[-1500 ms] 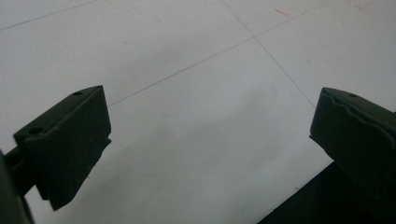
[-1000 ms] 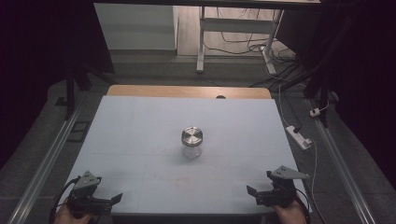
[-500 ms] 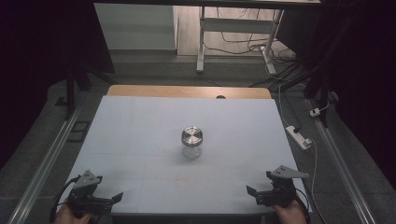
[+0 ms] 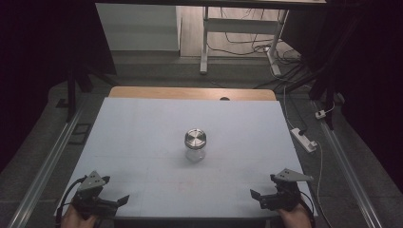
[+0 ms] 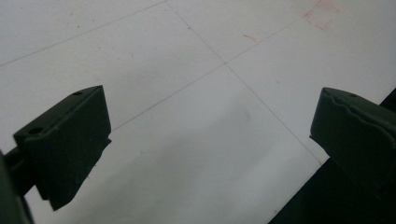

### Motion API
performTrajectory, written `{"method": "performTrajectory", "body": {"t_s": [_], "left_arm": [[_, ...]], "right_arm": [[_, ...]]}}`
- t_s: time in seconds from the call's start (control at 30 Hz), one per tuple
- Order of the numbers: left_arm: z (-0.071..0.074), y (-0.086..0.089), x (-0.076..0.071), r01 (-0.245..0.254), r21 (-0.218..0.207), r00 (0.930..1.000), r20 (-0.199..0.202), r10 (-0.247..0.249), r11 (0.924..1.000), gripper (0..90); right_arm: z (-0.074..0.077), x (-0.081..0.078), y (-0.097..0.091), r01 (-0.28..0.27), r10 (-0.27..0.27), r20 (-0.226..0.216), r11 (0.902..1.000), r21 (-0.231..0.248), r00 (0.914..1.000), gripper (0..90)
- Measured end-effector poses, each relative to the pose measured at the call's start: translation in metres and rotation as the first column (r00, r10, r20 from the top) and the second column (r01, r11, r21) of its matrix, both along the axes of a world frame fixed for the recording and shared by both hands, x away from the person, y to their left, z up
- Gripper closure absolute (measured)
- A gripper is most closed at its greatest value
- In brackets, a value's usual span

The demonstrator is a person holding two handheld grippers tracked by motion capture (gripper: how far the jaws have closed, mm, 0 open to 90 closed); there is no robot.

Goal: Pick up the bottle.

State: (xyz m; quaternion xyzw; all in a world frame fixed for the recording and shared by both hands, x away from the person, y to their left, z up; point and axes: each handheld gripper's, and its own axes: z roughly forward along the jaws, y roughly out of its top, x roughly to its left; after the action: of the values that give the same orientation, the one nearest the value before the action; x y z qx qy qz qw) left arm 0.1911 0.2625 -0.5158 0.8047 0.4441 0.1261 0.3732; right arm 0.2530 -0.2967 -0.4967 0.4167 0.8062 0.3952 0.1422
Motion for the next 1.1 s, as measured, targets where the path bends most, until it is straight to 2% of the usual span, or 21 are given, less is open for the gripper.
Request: {"method": "performTrajectory", "body": {"t_s": [0.2,0.43,0.63,0.8,0.93,1.1], "left_arm": [[0.001,-0.004,0.005,0.010,0.005,0.9998,0.015,-0.010,0.9999,0.0],[0.002,-0.006,0.013,0.020,-0.010,0.9995,0.024,-0.020,0.9997,0.0],[0.003,-0.010,0.024,0.064,-0.022,0.9972,0.041,-0.063,0.9977,0.0],[0.001,-0.015,0.035,0.113,-0.032,0.9931,0.037,-0.111,0.9931,0.0],[0.001,-0.021,0.041,0.125,-0.033,0.9912,0.048,-0.123,0.9916,0.0],[0.001,-0.029,0.051,0.128,-0.038,0.9912,0.037,-0.127,0.9910,0.0]], "right_arm": [[0.000,0.000,0.000,-0.003,0.003,0.000,1.0000,-0.003,1.0000,0.0],[0.000,0.000,0.001,-0.004,0.004,-0.002,1.0000,-0.008,1.0000,0.0],[0.000,0.000,0.002,-0.006,0.006,-0.002,0.9999,-0.014,1.0000,0.0],[-0.001,0.000,0.002,-0.008,0.008,-0.002,0.9998,-0.016,1.0000,0.0],[-0.001,0.001,0.002,-0.007,0.007,-0.002,0.9998,-0.016,1.0000,0.0],[-0.001,0.000,0.002,-0.004,0.004,-0.002,0.9997,-0.022,1.0000,0.0]]}}
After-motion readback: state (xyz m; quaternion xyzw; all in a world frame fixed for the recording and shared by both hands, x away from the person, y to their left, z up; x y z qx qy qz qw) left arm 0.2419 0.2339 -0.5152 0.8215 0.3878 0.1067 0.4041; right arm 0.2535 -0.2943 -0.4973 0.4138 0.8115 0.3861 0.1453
